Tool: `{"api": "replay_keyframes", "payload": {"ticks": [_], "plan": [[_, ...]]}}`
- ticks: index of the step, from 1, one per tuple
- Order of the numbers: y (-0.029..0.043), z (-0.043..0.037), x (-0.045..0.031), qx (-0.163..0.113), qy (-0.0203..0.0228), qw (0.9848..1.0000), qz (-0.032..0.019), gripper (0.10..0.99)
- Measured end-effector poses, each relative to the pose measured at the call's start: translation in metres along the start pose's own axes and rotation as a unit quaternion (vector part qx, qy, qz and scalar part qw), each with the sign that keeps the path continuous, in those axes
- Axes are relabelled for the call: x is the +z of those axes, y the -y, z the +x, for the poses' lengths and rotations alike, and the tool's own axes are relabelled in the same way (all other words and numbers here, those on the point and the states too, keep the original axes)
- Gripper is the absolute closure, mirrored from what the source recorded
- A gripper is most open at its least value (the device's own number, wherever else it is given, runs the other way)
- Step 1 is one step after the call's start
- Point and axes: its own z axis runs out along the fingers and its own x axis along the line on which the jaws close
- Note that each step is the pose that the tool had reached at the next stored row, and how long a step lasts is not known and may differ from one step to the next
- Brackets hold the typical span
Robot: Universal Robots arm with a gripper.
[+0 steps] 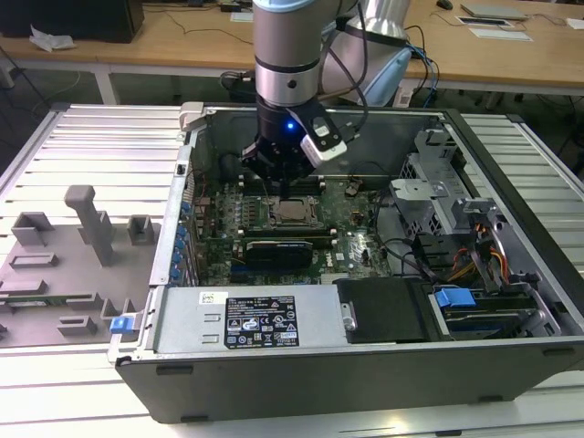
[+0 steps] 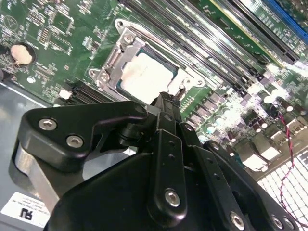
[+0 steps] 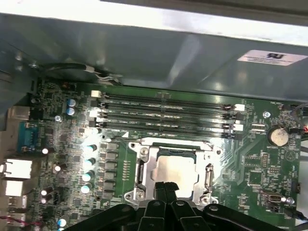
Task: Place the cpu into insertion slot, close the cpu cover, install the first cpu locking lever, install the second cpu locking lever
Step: 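Install the first cpu locking lever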
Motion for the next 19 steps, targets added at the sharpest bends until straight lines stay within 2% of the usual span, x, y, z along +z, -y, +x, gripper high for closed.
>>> {"api": "replay_keyframes", "payload": {"ticks": [7, 16, 19], "plan": [[-0.0011, 0.0131, -0.0006, 0.0, 0.0, 1.0, 0.0, 0.98], [-0.0022, 0.0254, -0.0011, 0.0, 0.0, 1.0, 0.0, 0.98], [-0.0028, 0.0328, -0.0014, 0.0, 0.0, 1.0, 0.0, 0.98]]}}
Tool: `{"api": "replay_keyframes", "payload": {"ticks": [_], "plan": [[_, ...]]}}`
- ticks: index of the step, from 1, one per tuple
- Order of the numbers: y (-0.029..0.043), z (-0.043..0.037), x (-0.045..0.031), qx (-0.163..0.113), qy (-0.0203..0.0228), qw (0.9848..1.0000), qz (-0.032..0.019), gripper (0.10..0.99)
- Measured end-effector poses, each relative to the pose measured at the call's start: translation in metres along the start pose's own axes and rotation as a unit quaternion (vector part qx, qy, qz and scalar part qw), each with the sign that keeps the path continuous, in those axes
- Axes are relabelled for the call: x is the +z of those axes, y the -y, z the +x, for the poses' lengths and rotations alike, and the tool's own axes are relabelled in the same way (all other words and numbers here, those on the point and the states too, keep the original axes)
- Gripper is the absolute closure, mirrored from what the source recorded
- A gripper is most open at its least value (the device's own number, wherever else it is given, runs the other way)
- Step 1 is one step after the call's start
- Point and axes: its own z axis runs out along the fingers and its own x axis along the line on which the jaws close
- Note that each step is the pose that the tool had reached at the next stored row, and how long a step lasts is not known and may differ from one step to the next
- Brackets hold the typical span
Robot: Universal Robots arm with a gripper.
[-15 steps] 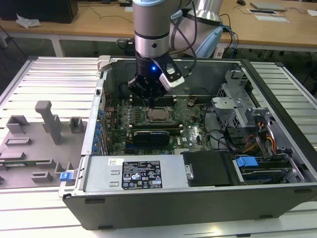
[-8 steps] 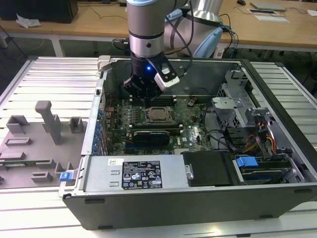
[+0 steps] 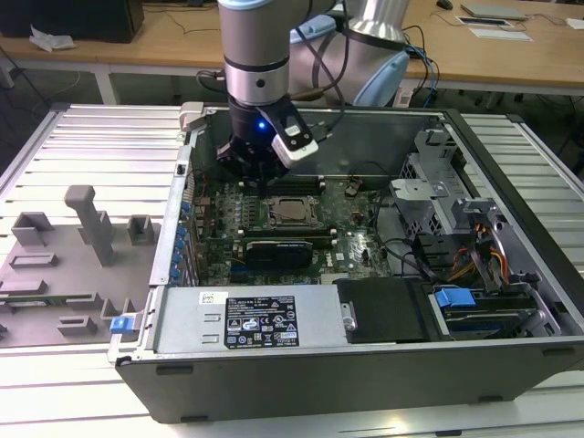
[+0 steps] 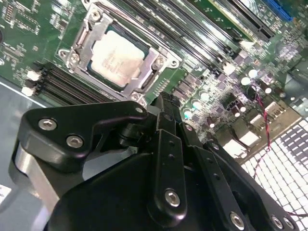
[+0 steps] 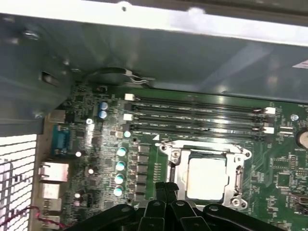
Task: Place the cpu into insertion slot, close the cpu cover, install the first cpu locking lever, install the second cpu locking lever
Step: 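Install the first cpu locking lever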
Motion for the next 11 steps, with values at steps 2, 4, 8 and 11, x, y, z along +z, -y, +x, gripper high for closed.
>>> {"api": "replay_keyframes", "payload": {"ticks": [2, 4, 8, 11], "plan": [[-0.0005, 0.0053, -0.0002, 0.0, 0.0, 1.0, 0.0, 0.98], [-0.0007, 0.0087, -0.0004, 0.0, 0.0, 1.0, -0.0003, 0.98], [-0.001, 0.0125, -0.0005, 0.0, 0.0008, 1.0, -0.0092, 0.98], [-0.0013, 0.0156, -0.0007, 0.001, 0.0022, 0.9997, -0.0248, 0.98]]}}
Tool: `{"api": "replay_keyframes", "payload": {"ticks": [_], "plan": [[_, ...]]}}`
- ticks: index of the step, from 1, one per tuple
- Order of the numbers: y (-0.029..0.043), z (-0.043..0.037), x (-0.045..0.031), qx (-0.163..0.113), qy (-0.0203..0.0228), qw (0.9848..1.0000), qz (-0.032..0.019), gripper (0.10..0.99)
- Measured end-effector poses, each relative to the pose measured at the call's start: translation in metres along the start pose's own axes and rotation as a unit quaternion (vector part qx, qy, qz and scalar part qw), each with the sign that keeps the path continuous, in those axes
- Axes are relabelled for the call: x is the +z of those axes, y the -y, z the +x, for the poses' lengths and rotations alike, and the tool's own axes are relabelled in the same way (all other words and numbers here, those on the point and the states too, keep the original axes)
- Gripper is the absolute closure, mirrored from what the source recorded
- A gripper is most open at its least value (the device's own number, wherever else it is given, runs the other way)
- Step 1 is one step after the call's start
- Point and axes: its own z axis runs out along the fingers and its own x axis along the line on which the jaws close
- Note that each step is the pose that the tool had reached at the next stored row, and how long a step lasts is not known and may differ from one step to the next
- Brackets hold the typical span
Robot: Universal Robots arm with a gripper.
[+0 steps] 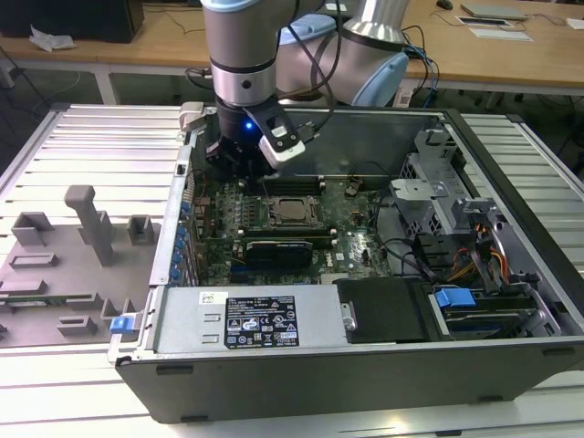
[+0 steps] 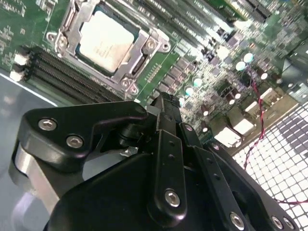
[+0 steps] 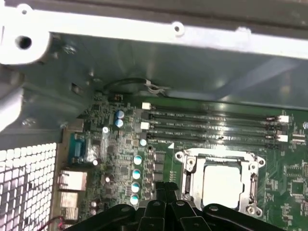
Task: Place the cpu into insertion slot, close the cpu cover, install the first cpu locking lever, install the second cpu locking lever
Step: 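Install the first cpu locking lever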
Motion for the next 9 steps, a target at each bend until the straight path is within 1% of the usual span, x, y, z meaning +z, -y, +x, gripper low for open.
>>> {"api": "replay_keyframes", "payload": {"ticks": [3, 4, 8, 9], "plan": [[-0.0001, 0.0011, -0.0001, 0.001, 0.0016, 0.9998, -0.0178, 0.98], [-0.0001, 0.0011, 0.0, 0.001, 0.0022, 0.9997, -0.0248, 0.98], [-0.0002, 0.0013, -0.0004, 0.001, 0.0031, 0.9996, -0.0286, 0.98], [-0.0001, 0.0016, -0.0004, 0.001, 0.0038, 0.9995, -0.0315, 0.98]]}}
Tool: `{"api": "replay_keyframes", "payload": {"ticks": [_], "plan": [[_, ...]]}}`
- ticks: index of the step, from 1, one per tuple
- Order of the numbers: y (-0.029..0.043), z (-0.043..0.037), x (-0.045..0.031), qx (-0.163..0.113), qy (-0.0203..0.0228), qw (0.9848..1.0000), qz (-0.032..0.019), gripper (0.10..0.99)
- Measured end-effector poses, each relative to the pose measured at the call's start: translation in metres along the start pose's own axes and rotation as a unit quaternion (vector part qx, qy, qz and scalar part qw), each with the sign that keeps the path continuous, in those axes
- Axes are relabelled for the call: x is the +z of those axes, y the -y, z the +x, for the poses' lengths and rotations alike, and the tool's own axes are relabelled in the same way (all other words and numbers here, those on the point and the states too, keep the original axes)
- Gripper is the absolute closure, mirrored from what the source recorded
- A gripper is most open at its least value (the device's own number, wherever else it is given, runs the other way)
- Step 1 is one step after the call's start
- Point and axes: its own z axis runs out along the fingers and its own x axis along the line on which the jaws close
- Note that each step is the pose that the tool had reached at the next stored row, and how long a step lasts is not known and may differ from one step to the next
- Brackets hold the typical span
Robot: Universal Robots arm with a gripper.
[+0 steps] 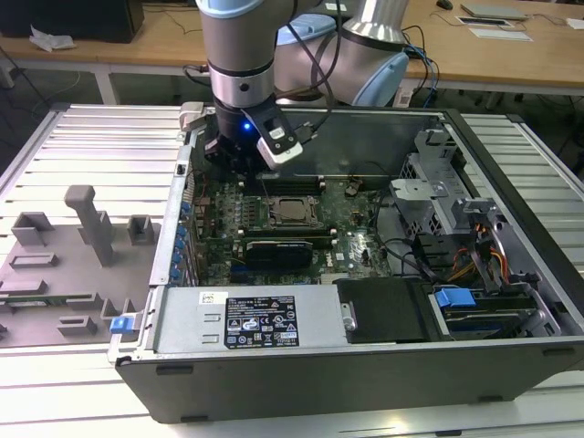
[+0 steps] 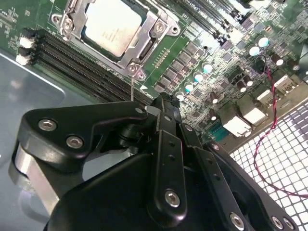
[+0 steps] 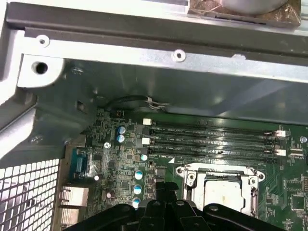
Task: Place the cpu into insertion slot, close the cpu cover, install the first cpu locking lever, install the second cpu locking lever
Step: 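Install the first cpu locking lever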
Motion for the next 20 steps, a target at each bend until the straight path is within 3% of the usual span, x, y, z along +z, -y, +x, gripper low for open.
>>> {"api": "replay_keyframes", "payload": {"ticks": [5, 6, 7, 13, 20], "plan": [[-0.0002, 0.0021, -0.0002, 0.001, 0.004, 0.9996, -0.0271, 0.98], [-0.0003, 0.0026, -0.0002, 0.001, 0.0051, 0.9993, -0.0357, 0.98], [-0.0003, 0.0026, -0.0002, 0.002, 0.0054, 0.9993, -0.0383, 0.98], [-0.0002, 0.0022, -0.0002, 0.001, 0.0054, 0.9992, -0.0387, 0.98], [0.0015, -0.0177, 0.0009, 0.002, 0.0015, 0.9992, -0.039, 0.98]]}}
